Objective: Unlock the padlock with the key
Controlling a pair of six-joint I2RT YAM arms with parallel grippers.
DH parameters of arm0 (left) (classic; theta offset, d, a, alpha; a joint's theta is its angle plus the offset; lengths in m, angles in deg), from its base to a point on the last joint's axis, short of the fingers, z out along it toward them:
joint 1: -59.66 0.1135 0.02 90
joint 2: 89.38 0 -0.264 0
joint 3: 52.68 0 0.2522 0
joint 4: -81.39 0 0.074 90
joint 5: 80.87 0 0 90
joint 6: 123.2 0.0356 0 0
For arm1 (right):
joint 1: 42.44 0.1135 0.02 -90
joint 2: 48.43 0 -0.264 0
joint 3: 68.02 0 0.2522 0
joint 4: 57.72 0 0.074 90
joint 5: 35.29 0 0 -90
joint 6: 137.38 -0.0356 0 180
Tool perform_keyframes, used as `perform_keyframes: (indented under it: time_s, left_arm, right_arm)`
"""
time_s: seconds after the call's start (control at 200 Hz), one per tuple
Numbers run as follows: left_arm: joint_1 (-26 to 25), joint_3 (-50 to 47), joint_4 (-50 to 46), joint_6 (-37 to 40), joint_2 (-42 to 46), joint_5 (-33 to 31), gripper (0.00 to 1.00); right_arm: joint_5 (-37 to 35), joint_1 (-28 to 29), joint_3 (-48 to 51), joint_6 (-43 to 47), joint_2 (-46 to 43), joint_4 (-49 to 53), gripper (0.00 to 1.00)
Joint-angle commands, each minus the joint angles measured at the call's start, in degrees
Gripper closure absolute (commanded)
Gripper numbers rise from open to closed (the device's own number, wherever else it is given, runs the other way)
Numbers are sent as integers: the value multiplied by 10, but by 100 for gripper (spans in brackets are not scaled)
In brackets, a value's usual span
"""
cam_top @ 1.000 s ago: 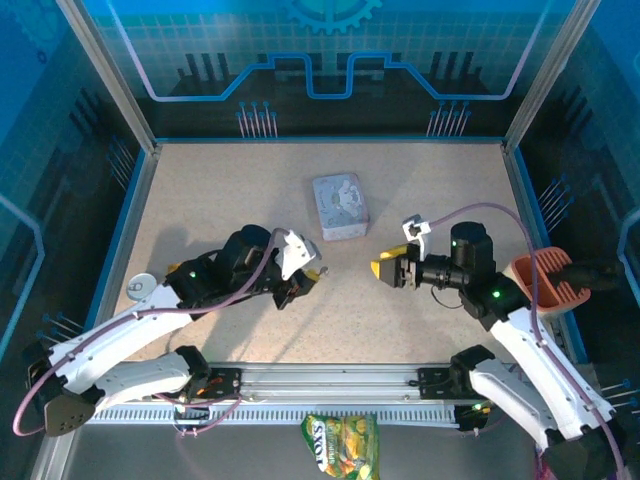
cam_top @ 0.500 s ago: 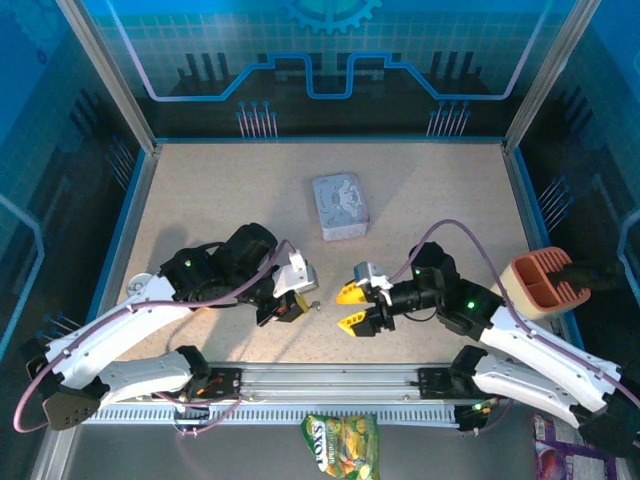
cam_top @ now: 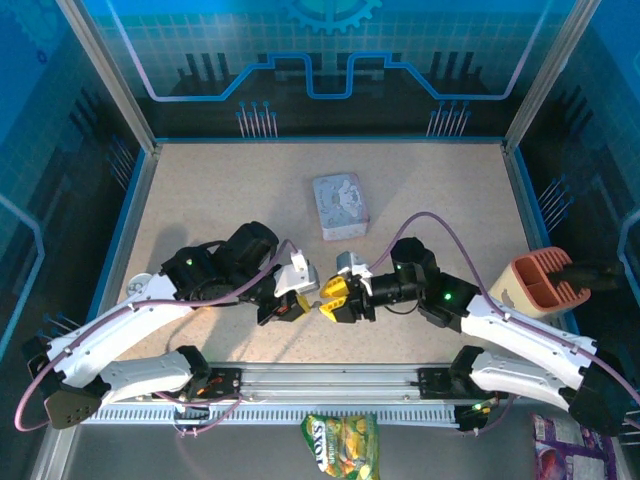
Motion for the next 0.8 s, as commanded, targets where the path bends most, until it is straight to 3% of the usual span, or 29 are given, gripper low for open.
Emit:
perform_keyframes:
  time_s: [0.0, 0.795]
  left_arm:
    - [-3, 6, 7, 16, 5, 8, 100]
    - [-3, -12, 27, 13, 17, -10, 100]
  right_arm:
    - [5, 6, -23, -15, 6, -35, 68]
    - [27, 16, -22, -33, 36, -41, 79]
